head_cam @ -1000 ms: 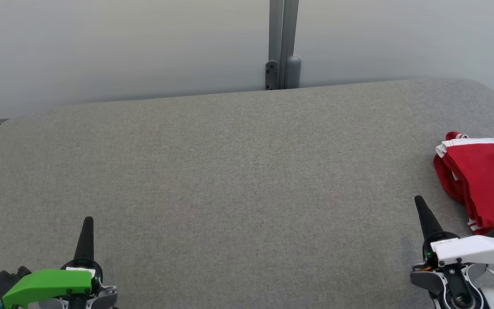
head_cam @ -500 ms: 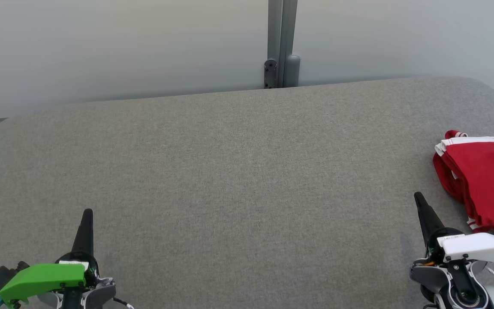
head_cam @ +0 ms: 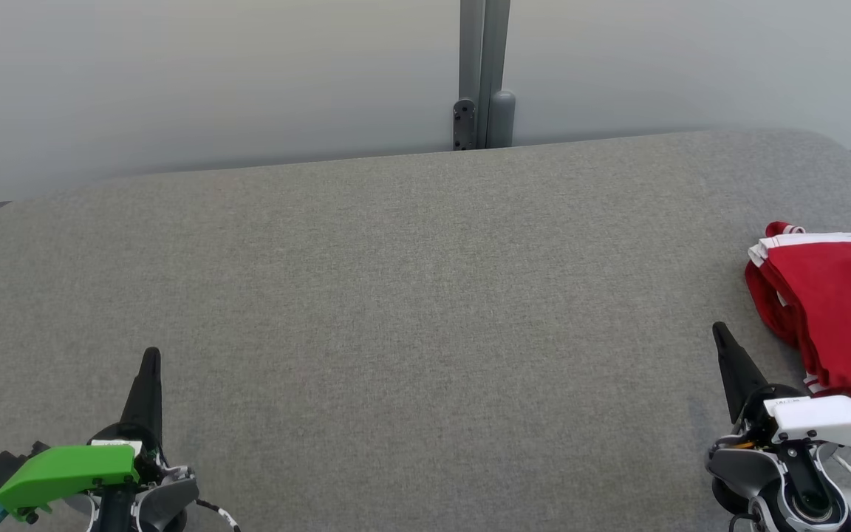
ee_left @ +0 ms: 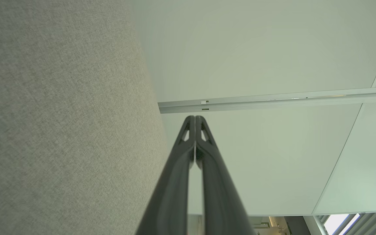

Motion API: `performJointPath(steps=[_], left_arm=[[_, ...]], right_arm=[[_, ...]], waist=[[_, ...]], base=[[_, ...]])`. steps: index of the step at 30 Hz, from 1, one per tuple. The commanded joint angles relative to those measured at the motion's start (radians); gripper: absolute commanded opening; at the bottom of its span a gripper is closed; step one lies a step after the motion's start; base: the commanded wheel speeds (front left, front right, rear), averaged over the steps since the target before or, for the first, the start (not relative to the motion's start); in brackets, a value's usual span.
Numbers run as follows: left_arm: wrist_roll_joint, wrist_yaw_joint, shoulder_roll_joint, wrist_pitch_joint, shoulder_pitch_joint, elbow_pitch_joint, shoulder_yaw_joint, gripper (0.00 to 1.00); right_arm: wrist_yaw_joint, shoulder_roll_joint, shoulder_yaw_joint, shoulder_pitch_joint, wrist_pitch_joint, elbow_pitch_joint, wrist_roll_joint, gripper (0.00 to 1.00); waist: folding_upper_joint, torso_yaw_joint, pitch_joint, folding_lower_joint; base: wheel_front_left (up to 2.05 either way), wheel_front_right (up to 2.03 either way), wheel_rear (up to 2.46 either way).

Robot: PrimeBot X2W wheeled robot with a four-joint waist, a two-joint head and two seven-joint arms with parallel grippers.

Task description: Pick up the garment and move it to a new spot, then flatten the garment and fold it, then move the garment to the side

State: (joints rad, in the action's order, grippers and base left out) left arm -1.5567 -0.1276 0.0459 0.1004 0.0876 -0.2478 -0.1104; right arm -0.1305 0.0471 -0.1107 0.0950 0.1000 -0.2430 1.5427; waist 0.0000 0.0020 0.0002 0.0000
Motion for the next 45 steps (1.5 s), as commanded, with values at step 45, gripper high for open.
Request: performJointPath(steps=[45], left_arm=[[-0.056, -0.005, 0.008, 0.017, 0.029, 0.004, -0.005, 0.0]], right_arm=[[0.0, 0.005, -0.005, 0.018, 0.018, -0.003, 0.073, 0.0]], waist=[[0.0, -0.002, 0.003, 0.0]], base=[[0.0, 0.0, 0.0]])
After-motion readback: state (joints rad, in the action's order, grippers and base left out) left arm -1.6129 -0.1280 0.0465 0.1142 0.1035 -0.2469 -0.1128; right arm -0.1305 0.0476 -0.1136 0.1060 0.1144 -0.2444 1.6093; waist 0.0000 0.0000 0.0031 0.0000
